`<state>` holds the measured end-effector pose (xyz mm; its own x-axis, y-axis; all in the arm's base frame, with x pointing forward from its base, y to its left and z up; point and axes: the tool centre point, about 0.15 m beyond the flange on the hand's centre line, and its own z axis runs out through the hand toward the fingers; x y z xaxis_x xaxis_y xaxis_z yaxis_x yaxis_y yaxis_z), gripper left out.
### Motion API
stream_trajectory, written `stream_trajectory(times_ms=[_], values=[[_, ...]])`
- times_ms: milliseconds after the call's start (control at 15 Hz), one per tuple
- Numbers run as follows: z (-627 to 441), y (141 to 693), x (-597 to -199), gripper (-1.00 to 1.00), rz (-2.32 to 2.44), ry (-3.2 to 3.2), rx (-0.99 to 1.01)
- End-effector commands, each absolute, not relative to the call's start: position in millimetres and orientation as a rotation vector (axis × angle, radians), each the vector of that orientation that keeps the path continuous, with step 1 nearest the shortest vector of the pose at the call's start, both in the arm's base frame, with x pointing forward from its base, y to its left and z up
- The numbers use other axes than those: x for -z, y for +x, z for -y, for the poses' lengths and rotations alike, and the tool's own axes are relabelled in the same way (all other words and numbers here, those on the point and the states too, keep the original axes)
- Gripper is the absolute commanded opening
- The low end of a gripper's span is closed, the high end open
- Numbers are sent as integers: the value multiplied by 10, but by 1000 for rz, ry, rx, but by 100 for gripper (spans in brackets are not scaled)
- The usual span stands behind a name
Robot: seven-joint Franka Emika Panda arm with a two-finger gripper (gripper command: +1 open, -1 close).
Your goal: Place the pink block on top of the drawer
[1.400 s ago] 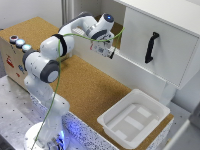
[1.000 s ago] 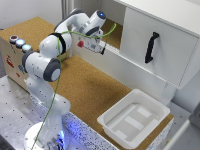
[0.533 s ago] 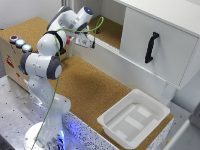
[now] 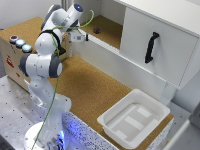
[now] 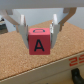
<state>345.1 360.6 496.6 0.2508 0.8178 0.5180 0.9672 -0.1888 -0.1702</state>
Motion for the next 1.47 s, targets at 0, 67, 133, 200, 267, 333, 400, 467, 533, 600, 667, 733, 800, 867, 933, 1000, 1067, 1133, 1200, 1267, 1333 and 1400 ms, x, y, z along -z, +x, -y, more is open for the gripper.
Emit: stream_trajectory(times_ms=[0,67,133,200,267,333,400,467,533,600,667,733,800,867,933,1000,1067,1133,1200,1267,1333,1400], values=[[-3999,3175,-4606,-100,1672,-1921,708],[-4053,3124,-4565,-100,1681,-1896,736],[-4101,3086,-4525,-100,1680,-1873,765],[-4161,3056,-4493,-100,1678,-1849,795],[-4221,3044,-4466,-100,1672,-1838,807],[-4272,3020,-4437,-100,1687,-1823,822],[-4306,2987,-4395,-100,1713,-1800,841],[-4332,2948,-4335,-100,1754,-1784,850],[-4359,2884,-4254,-100,1812,-1771,866],[-4367,2839,-4200,-100,1832,-1750,882],[-4386,2827,-4170,-100,1826,-1745,877],[-4410,2815,-4150,-100,1824,-1740,887],[-4437,2812,-4149,-100,1815,-1740,896],[-4469,2813,-4146,-100,1815,-1742,913],[-4491,2810,-4143,-100,1812,-1741,930],[-4520,2783,-4127,-100,1839,-1745,939],[-4536,2780,-4119,100,1860,-1757,931],[-4531,2774,-4122,100,1878,-1761,914],[-4511,2775,-4143,100,1885,-1768,889],[-4505,2777,-4174,100,1891,-1782,853],[-4500,2788,-4207,100,1895,-1795,825],[-4521,2790,-4225,100,1912,-1814,795]])
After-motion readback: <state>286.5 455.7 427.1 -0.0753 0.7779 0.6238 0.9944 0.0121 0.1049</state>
